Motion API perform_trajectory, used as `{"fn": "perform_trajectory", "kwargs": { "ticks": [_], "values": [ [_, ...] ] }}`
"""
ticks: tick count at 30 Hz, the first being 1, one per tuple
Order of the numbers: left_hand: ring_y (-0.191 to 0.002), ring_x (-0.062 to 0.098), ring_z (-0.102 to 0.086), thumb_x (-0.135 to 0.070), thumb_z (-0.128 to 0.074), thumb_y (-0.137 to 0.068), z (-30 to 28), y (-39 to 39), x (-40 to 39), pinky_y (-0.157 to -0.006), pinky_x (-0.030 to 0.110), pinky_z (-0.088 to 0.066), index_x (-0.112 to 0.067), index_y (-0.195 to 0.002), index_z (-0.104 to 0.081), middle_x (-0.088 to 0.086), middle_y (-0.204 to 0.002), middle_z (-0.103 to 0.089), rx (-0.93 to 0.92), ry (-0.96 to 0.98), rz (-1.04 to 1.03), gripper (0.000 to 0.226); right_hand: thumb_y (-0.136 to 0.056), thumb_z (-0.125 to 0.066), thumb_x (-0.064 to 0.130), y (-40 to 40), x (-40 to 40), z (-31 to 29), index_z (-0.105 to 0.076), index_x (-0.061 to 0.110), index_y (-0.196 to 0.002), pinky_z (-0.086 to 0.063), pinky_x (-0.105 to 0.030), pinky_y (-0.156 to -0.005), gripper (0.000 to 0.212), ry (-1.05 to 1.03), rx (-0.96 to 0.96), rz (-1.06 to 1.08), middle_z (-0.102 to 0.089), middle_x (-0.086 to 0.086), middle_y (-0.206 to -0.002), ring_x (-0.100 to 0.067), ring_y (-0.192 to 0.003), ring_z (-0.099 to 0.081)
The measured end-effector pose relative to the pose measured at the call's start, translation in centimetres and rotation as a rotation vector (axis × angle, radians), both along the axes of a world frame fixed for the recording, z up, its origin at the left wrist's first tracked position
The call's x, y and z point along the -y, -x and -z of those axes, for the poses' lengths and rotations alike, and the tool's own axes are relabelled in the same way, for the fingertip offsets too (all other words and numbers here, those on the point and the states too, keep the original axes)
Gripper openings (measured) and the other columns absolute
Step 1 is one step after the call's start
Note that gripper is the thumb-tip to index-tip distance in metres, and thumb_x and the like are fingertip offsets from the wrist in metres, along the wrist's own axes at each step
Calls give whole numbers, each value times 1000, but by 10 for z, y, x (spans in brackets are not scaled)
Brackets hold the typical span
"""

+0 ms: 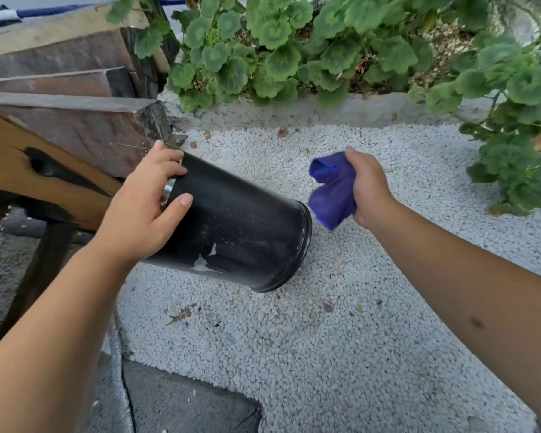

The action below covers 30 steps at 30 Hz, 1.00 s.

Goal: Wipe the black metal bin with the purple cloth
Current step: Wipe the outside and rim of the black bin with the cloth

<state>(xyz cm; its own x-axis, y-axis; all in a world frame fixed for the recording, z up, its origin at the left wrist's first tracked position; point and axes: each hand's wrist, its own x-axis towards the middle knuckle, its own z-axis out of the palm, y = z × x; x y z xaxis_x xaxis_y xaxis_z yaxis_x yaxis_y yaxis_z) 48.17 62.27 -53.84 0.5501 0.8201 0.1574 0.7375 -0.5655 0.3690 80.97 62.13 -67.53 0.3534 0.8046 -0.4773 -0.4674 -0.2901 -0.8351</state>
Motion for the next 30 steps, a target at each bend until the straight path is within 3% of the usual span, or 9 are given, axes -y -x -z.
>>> {"fn": "perform_trajectory", "kwargs": {
  "ticks": [3,5,7,11,14,18,22,25,30],
  "values": [
    [-148,27,-19,-32,-48,-92,1,1,2,-118,25,-18,1,-125,-49,17,-144,-43,3,-2,-1,46,-72,-61,45,43,4,-14,-48,32,-107,-51,-36,-71,40,-60,291,-421,-60,0,-106,-17,-87,-65],
    [-148,25,-19,-32,-47,-93,0,-2,2,-117,23,-18,0,-127,-48,14,-145,-42,13,1,-13,47,-74,-59,42,64,9,-7,-45,32,-128,-43,-31,-85,57,-82,569,-688,-46,4,-122,-16,-103,-56],
    [-148,23,-19,-29,-45,-94,-1,-5,1,-117,22,-18,1,-128,-48,8,-144,-41,39,14,-34,45,-83,-60,37,67,8,-1,-48,27,-136,-33,-25,-96,56,-142,705,-657,-36,6,-131,-13,-117,-46],
    [-148,24,-20,-22,-41,-97,-3,-16,1,-118,30,-20,0,-130,-48,13,-146,-42,85,63,-60,40,-91,-59,35,56,12,10,-50,26,-136,-28,-19,-99,47,-130,668,-554,-37,12,-148,0,-124,-36],
    [-147,23,-22,-26,-40,-97,-4,-29,0,-118,31,-20,-1,-130,-48,11,-143,-44,104,82,-50,42,-89,-56,37,54,13,11,-55,31,-118,-42,-24,-77,30,41,626,-443,-62,12,-110,-14,-105,-59],
    [-145,12,-18,-34,-38,-99,-1,-43,-3,-112,11,-12,-6,-135,-46,-4,-141,-38,108,99,-45,47,-86,-57,35,59,13,-3,-57,37,-90,-38,-18,-61,4,42,640,-310,-59,19,-84,-7,-85,-61],
    [-136,11,-32,-36,-34,-98,-1,-43,-10,-110,14,-19,-3,-134,-47,0,-138,-42,149,94,-67,50,-83,-58,37,84,17,-23,-59,39,-103,-38,-9,-71,20,-150,600,-285,-63,23,-96,-1,-90,-60],
    [-125,11,-40,-31,-34,-99,-1,-46,-16,-106,15,-26,-1,-131,-48,1,-131,-45,190,96,-72,47,-84,-59,33,107,21,-41,-58,21,-124,-33,-9,-91,42,-365,721,-305,-55,12,-120,-3,-109,-50],
    [-117,10,-42,-26,-34,-99,-3,-46,-20,-101,11,-28,3,-130,-48,4,-126,-45,221,82,-82,44,-85,-65,24,132,34,-47,-58,4,-127,-22,-37,-117,47,-870,992,-475,-49,-17,-142,-30,-137,-37]
  ]
}}
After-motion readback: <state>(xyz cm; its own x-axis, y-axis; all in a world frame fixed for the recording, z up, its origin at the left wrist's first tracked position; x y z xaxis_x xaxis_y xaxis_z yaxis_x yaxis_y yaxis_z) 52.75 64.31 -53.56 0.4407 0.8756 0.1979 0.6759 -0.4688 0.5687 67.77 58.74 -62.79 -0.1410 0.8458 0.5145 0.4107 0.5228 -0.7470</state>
